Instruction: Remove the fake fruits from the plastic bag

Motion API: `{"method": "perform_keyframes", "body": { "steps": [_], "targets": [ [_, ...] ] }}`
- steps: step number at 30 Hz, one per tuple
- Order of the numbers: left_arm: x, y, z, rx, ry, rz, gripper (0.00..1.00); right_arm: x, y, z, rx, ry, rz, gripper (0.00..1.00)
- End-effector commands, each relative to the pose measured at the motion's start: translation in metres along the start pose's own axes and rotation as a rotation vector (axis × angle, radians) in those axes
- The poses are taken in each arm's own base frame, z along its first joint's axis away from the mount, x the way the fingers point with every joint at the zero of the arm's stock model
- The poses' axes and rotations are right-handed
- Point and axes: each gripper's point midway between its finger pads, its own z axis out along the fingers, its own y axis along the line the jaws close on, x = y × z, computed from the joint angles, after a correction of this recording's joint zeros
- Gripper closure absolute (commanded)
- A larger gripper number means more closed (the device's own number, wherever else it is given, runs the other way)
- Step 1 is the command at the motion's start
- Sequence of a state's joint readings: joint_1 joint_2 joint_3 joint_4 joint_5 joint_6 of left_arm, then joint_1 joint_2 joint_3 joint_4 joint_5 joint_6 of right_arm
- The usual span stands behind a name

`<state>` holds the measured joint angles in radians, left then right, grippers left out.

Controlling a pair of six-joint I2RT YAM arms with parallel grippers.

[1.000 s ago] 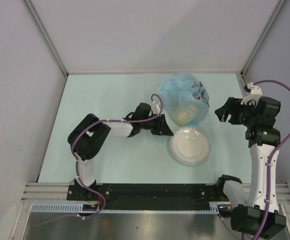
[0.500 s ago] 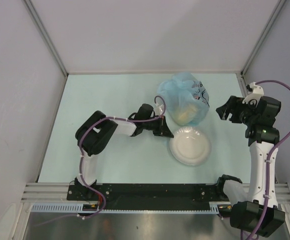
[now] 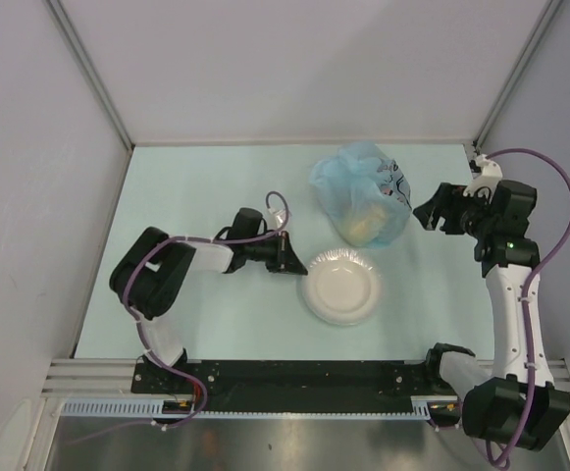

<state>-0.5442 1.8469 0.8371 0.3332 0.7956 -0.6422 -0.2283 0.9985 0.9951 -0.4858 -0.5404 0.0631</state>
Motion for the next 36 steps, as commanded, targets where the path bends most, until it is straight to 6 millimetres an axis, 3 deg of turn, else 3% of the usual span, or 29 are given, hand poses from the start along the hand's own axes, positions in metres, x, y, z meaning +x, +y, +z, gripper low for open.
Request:
{"method": "perform_keyframes", "body": {
  "steps": [1,7,12,13,14,15,16,18,19,20,21,22,25,26,28,29,30,31,32,34,36],
  "targets": [
    [0.003,0.010,-0.032,-0.038,-0.020,0.084,1.00,-0.009,0.025,0.008,-0.079,-0.022,-0.088,0.22],
    [0.036,0.019,-0.047,-0.057,0.022,0.087,1.00,-0.016,0.044,0.016,-0.127,-0.008,-0.129,0.22],
    [0.041,0.021,-0.057,-0.096,0.022,0.160,1.00,-0.034,0.061,0.022,-0.165,-0.034,-0.152,0.22],
    [0.032,0.019,-0.058,-0.106,0.011,0.184,0.91,-0.039,0.064,0.023,-0.171,-0.038,-0.167,0.22],
    [0.021,0.020,-0.062,-0.141,-0.015,0.204,0.73,-0.047,0.066,0.025,-0.170,-0.046,-0.177,0.22],
    [0.010,0.012,-0.068,-0.145,-0.042,0.240,0.47,-0.052,0.070,0.025,-0.175,-0.052,-0.190,0.22],
    [-0.021,0.001,-0.076,-0.145,-0.106,0.282,0.41,-0.057,0.069,0.025,-0.164,-0.059,-0.195,0.22],
    [-0.057,-0.017,-0.089,-0.149,-0.175,0.349,0.19,-0.065,0.086,0.028,-0.200,-0.068,-0.220,0.22],
    [-0.094,-0.040,-0.101,-0.147,-0.242,0.420,0.18,-0.067,0.093,0.030,-0.218,-0.072,-0.238,0.22],
    [-0.110,-0.051,-0.107,-0.150,-0.265,0.459,0.17,-0.068,0.097,0.034,-0.226,-0.075,-0.284,0.21],
    [-0.126,-0.059,-0.113,-0.164,-0.285,0.512,0.16,-0.067,0.115,0.036,-0.264,-0.075,-0.330,0.18],
    [-0.151,-0.078,-0.122,-0.165,-0.313,0.545,0.16,-0.068,0.119,0.040,-0.259,-0.079,-0.370,0.16],
    [-0.185,-0.105,-0.137,-0.174,-0.344,0.598,0.15,-0.069,0.141,0.059,-0.265,-0.077,-0.481,0.10],
    [-0.191,-0.100,-0.135,-0.183,-0.334,0.590,0.15,-0.069,0.147,0.066,-0.264,-0.077,-0.509,0.08],
    [-0.211,-0.112,-0.141,-0.184,-0.363,0.584,0.14,-0.071,0.159,0.086,-0.224,-0.091,-0.603,0.04],
    [-0.218,-0.101,-0.134,-0.186,-0.358,0.523,0.14,-0.074,0.159,0.092,-0.193,-0.103,-0.629,0.03],
    [-0.236,-0.111,-0.139,-0.173,-0.396,0.518,0.14,-0.073,0.159,0.109,-0.162,-0.108,-0.663,0.01],
    [-0.244,-0.112,-0.135,-0.156,-0.402,0.492,0.13,-0.084,0.158,0.114,-0.095,-0.134,-0.674,0.01],
    [-0.253,-0.105,-0.125,-0.140,-0.404,0.446,0.12,-0.088,0.159,0.120,-0.084,-0.142,-0.677,0.03],
    [-0.267,-0.115,-0.117,-0.147,-0.426,0.490,0.11,-0.098,0.153,0.136,-0.021,-0.143,-0.675,0.11],
    [-0.267,-0.108,-0.101,-0.174,-0.403,0.521,0.10,-0.097,0.150,0.145,-0.010,-0.120,-0.689,0.19]
  ]
}}
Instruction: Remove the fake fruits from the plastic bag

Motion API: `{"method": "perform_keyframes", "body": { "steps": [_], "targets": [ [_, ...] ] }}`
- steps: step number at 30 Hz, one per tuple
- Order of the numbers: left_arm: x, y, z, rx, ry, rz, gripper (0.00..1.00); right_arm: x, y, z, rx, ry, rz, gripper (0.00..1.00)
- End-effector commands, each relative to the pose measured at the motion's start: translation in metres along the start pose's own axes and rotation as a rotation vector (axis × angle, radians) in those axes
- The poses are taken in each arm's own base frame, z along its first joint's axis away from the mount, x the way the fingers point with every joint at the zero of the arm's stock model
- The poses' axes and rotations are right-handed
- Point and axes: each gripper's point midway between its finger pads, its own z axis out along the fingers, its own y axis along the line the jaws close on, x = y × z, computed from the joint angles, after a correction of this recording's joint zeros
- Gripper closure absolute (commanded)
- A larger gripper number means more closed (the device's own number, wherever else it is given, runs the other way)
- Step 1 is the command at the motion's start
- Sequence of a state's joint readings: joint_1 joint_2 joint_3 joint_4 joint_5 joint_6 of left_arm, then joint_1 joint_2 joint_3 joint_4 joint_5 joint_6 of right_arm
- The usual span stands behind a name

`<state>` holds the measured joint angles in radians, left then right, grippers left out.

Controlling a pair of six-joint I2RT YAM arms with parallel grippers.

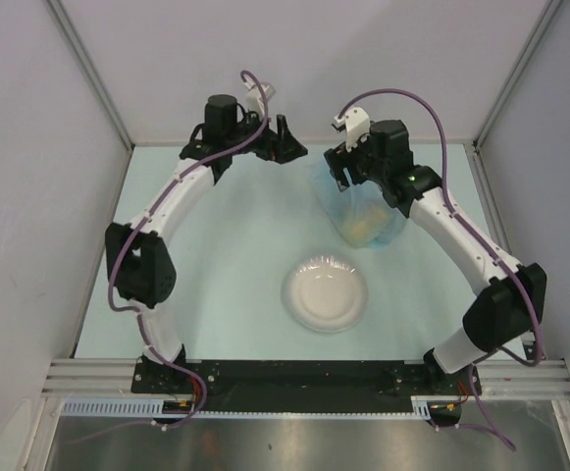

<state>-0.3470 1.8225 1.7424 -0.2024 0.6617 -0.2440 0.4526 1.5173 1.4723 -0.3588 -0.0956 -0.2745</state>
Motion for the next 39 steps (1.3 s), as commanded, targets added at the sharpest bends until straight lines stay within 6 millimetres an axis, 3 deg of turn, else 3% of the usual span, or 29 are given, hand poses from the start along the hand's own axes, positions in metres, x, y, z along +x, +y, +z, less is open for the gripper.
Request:
{"method": "perform_keyframes", "body": {
  "steps": [1,2,4,10,11,12,13,14,16,20,21,22,23,24,27,28,30,31,32,33,35,36,37,38,39],
  "targets": [
    [0.023,0.013,0.029,-0.048,0.071,-0.055,0.09,-0.032,-0.047,0.008,0.197,-0.048,-0.069,0.24],
    [0.028,0.018,0.033,-0.075,0.074,-0.072,0.10,-0.035,-0.052,0.007,0.206,-0.053,-0.067,0.33],
    [0.042,0.023,0.043,-0.091,0.094,-0.085,0.09,-0.037,-0.051,0.007,0.189,-0.060,-0.047,0.40],
    [0.067,0.011,0.070,0.003,0.133,-0.122,0.11,-0.034,-0.058,0.007,0.184,-0.052,-0.052,0.70],
    [0.071,0.010,0.072,0.017,0.141,-0.114,0.23,-0.029,-0.061,0.012,0.190,-0.040,-0.045,0.96],
    [0.073,0.004,0.073,0.044,0.148,-0.104,0.33,-0.035,-0.073,0.011,0.226,-0.050,-0.031,1.00],
    [0.070,0.004,0.071,0.047,0.144,-0.084,0.57,-0.036,-0.077,0.014,0.227,-0.051,-0.019,1.00],
    [0.067,0.005,0.069,0.046,0.140,-0.072,0.69,-0.029,-0.081,0.026,0.217,-0.027,0.012,1.00],
    [0.049,0.017,0.060,0.009,0.107,-0.031,1.00,-0.058,-0.103,0.028,0.218,-0.094,0.053,1.00],
    [-0.014,0.051,0.036,-0.060,-0.021,0.059,1.00,-0.112,-0.140,0.051,0.231,-0.241,0.124,1.00],
    [-0.050,0.060,0.021,-0.081,-0.093,0.108,1.00,-0.116,-0.145,0.070,0.224,-0.259,0.135,1.00],
    [-0.068,0.061,0.013,-0.072,-0.128,0.151,1.00,-0.162,-0.152,0.055,0.239,-0.378,0.113,1.00],
    [-0.086,0.061,0.007,-0.071,-0.165,0.186,1.00,-0.185,-0.156,0.049,0.254,-0.453,0.101,1.00],
    [-0.117,0.057,-0.009,-0.076,-0.228,0.246,1.00,-0.199,-0.159,0.045,0.269,-0.500,0.101,1.00],
    [-0.163,0.033,-0.037,-0.065,-0.331,0.372,1.00,-0.236,-0.161,0.027,0.293,-0.635,0.082,1.00],
    [-0.170,0.027,-0.042,-0.060,-0.345,0.406,1.00,-0.247,-0.160,0.014,0.290,-0.672,0.086,1.00],
    [-0.184,0.006,-0.056,-0.041,-0.375,0.453,1.00,-0.250,-0.158,0.005,0.277,-0.691,0.084,1.00],
    [-0.187,0.002,-0.061,-0.043,-0.381,0.464,1.00,-0.263,-0.153,-0.020,0.270,-0.726,0.092,1.00],
    [-0.189,-0.005,-0.065,-0.038,-0.384,0.477,1.00,-0.246,-0.151,-0.009,0.253,-0.679,0.113,1.00],
    [-0.188,-0.010,-0.072,-0.039,-0.378,0.483,1.00,-0.242,-0.146,-0.011,0.227,-0.665,0.123,1.00],
    [-0.185,-0.014,-0.077,-0.050,-0.357,0.508,1.00,-0.235,-0.135,-0.030,0.196,-0.646,0.183,1.00],
    [-0.175,-0.010,-0.076,-0.056,-0.327,0.518,1.00,-0.203,-0.123,-0.011,0.150,-0.558,0.204,1.00],
    [-0.169,-0.014,-0.084,-0.069,-0.296,0.535,1.00,-0.184,-0.112,-0.004,0.109,-0.509,0.233,1.00],
    [-0.160,-0.010,-0.085,-0.081,-0.270,0.532,1.00,-0.180,-0.098,-0.015,0.068,-0.504,0.230,1.00],
    [-0.139,0.004,-0.082,-0.119,-0.220,0.498,1.00,-0.134,-0.078,0.009,0.033,-0.395,0.259,1.00]
  ]
}}
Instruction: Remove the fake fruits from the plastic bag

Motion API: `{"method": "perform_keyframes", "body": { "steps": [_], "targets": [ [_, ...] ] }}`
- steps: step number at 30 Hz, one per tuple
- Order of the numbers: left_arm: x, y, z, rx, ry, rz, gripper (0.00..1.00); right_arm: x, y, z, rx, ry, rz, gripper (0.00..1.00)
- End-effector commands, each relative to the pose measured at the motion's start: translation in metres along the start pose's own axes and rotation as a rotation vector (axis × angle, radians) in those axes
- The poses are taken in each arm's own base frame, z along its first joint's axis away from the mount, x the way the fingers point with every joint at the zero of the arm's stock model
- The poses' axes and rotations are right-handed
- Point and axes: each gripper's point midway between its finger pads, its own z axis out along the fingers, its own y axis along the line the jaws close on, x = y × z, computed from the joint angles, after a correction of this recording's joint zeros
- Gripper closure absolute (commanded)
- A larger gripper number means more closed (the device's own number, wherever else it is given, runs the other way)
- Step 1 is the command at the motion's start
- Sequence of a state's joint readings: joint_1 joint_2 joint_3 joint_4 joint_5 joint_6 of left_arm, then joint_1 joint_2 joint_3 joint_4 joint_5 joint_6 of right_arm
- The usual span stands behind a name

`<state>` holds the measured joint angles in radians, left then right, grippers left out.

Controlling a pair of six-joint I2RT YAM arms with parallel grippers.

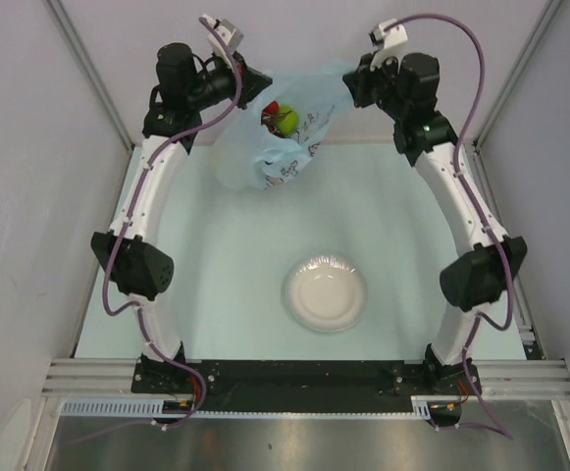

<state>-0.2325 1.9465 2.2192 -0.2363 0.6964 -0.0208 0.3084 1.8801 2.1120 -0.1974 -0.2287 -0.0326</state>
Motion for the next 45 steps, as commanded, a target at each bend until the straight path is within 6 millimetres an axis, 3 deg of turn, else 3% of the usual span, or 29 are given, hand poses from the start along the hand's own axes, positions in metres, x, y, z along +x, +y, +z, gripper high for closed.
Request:
{"method": "perform_keyframes", "body": {
  "steps": [1,2,3,4,5,6,7,8,10,13,14,17,20,24,28,32,37,38,40,41,43,45],
  "targets": [
    [-0.006,-0.012,-0.051,-0.086,0.070,0.102,0.93,0.041,0.014,-0.037,-0.016,0.074,0.081,1.00],
    [0.001,-0.011,-0.058,-0.131,0.088,0.092,0.81,0.053,0.024,-0.041,-0.037,0.100,0.112,1.00],
    [0.043,0.008,-0.067,-0.257,0.173,0.040,0.58,0.083,0.039,-0.047,-0.067,0.167,0.141,1.00],
    [0.052,0.011,-0.074,-0.320,0.181,0.023,0.50,0.096,0.048,-0.049,-0.093,0.201,0.161,1.00],
    [0.036,-0.002,-0.093,-0.369,0.146,0.032,0.44,0.110,0.060,-0.054,-0.130,0.243,0.190,1.00],
    [0.078,-0.004,-0.103,-0.410,0.219,-0.018,0.36,0.116,0.069,-0.059,-0.150,0.260,0.223,1.00],
    [0.083,-0.014,-0.113,-0.418,0.221,-0.032,0.35,0.136,0.083,-0.064,-0.176,0.304,0.235,1.00],
    [0.094,-0.034,-0.129,-0.418,0.237,-0.058,0.34,0.143,0.091,-0.067,-0.195,0.321,0.232,1.00],
    [0.106,-0.074,-0.138,-0.318,0.236,-0.161,0.31,0.149,0.104,-0.072,-0.221,0.340,0.223,1.00],
    [0.139,-0.141,-0.157,-0.125,0.277,-0.230,0.30,0.142,0.109,-0.073,-0.230,0.321,0.234,1.00],
    [0.166,-0.162,-0.161,-0.071,0.326,-0.246,0.30,0.141,0.109,-0.072,-0.224,0.317,0.234,1.00],
    [0.187,-0.188,-0.164,-0.016,0.343,-0.277,0.21,0.139,0.108,-0.072,-0.214,0.311,0.237,1.00],
    [0.184,-0.196,-0.150,0.020,0.304,-0.300,0.18,0.139,0.106,-0.075,-0.204,0.318,0.233,1.00],
    [0.184,-0.195,-0.123,0.021,0.266,-0.231,0.09,0.134,0.093,-0.077,-0.162,0.306,0.267,1.00],
    [0.184,-0.187,-0.096,-0.015,0.238,-0.135,0.08,0.129,0.079,-0.080,-0.130,0.290,0.284,1.00],
    [0.200,-0.176,-0.071,-0.069,0.281,-0.071,0.08,0.124,0.069,-0.083,-0.109,0.274,0.295,1.00],
    [0.222,-0.133,-0.047,-0.265,0.348,-0.052,0.07,0.110,0.073,-0.087,-0.133,0.237,0.325,1.00],
    [0.217,-0.128,-0.041,-0.283,0.340,-0.047,0.07,0.110,0.073,-0.087,-0.132,0.237,0.325,1.00],
    [0.238,-0.109,-0.037,-0.374,0.405,-0.012,0.07,0.106,0.073,-0.089,-0.133,0.227,0.329,1.00],
    [0.232,-0.100,-0.032,-0.417,0.401,-0.004,0.08,0.106,0.071,-0.090,-0.129,0.225,0.329,1.00],
    [0.258,-0.085,-0.032,-0.478,0.488,0.010,0.17,0.105,0.069,-0.092,-0.121,0.221,0.328,1.00],
    [0.259,-0.077,-0.029,-0.483,0.501,-0.001,0.40,0.107,0.064,-0.093,-0.110,0.225,0.328,1.00]
  ]
}}
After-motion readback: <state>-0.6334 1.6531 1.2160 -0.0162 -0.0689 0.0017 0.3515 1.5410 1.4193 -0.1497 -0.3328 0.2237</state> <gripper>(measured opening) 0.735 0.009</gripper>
